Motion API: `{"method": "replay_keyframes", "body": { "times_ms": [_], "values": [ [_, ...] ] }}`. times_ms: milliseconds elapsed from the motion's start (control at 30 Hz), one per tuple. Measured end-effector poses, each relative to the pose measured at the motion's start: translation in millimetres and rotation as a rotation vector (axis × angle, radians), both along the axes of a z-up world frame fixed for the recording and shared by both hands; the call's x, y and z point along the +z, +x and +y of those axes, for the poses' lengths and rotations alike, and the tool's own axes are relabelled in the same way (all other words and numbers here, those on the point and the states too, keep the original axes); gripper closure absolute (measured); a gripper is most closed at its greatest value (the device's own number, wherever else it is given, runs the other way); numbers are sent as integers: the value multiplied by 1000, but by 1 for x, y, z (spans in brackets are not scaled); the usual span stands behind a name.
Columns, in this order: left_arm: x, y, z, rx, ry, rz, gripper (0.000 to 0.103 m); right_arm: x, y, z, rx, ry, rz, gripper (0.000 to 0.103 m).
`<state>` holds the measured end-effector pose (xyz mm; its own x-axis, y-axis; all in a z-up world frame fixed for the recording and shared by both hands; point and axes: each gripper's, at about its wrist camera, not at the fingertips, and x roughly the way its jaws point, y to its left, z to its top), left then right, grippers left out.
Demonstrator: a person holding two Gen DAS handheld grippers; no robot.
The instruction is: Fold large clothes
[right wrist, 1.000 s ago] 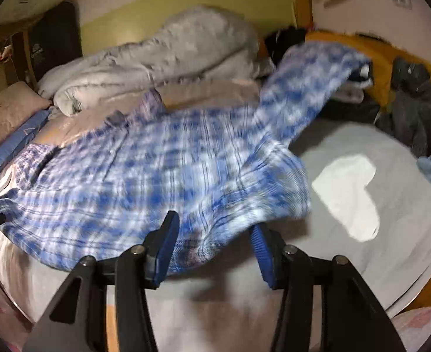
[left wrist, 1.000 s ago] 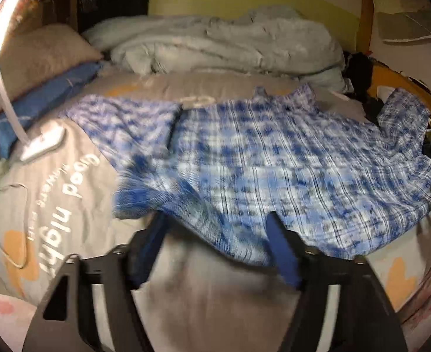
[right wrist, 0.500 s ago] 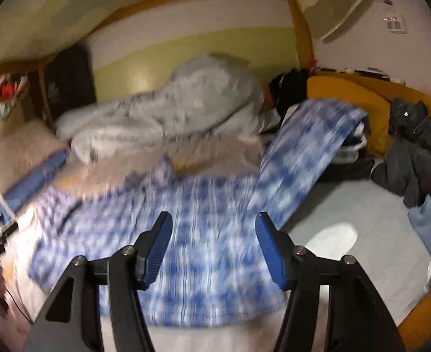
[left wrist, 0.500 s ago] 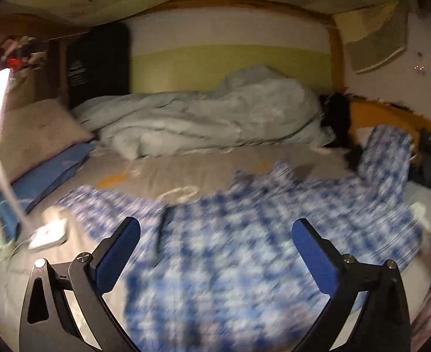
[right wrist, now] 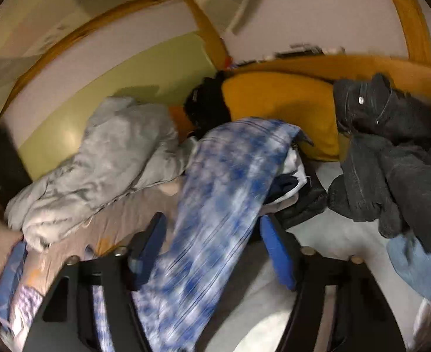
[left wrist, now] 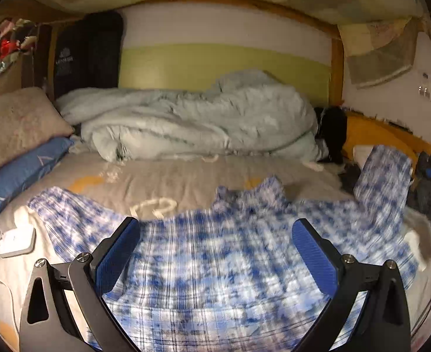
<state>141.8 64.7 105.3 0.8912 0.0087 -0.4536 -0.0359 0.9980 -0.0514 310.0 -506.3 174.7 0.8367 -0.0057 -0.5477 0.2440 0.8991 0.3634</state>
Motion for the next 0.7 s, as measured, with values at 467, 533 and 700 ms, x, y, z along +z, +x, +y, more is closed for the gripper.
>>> {"method": "replay_keyframes", "body": {
  "times_ms": [467,533,700],
  "values": [
    [-94,44,1,29,12,204,0,-50,83,-63,-35,-14,30,86],
    [-97,46,0,25,19,217,0,-48,80,-60,-55,-65,-15,99],
    [-97,42,-5,12,42,207,0,-20,68,-35,-12,-155,-107,100]
  ]
}}
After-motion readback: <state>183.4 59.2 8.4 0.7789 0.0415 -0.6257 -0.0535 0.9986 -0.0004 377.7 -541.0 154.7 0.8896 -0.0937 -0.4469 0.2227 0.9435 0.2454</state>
